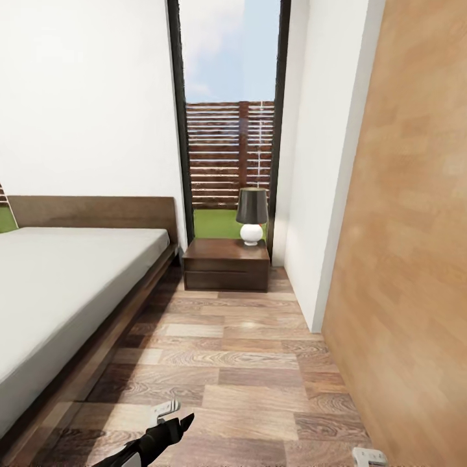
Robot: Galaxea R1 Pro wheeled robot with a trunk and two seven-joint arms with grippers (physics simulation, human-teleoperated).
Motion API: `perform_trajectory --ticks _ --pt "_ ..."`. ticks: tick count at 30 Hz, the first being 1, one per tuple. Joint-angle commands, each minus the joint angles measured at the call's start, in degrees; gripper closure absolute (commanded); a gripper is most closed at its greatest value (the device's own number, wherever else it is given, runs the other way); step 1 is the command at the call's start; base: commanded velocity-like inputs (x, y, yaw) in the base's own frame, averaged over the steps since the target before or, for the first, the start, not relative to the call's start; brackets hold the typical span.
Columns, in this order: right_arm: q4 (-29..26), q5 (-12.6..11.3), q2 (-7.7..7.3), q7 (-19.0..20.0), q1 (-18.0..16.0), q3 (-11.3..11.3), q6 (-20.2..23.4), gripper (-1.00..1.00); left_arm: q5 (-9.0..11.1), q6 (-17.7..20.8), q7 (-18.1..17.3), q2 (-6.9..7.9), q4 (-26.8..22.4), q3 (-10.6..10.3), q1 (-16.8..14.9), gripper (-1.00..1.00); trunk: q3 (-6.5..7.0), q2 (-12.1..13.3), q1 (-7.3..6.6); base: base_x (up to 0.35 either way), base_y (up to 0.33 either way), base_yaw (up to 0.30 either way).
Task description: In the bedroom, move the book from the bed onto either nightstand, and place the two sandals side by side next to the bed.
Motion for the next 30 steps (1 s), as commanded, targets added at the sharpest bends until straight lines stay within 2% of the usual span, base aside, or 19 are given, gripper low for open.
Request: perform_trajectory --ticks 1,30 --pt "0.0 0.6 0.01 0.3 0.0 -0.5 0.0 -1.0 0.0 -0.1 -0.3 0.01 0.1 0.4 0.0 -1.0 -0.15 0.0 -0.01 0.0 0.0 0.0" --pt "0.0 0.6 0.01 0.3 0.0 -0.5 0.0 -1.0 0.0 -0.1 -0.3 0.09 0.1 0.4 0.0 -1.0 -2.79 0.0 -0.01 0.0 0.0 0.0"
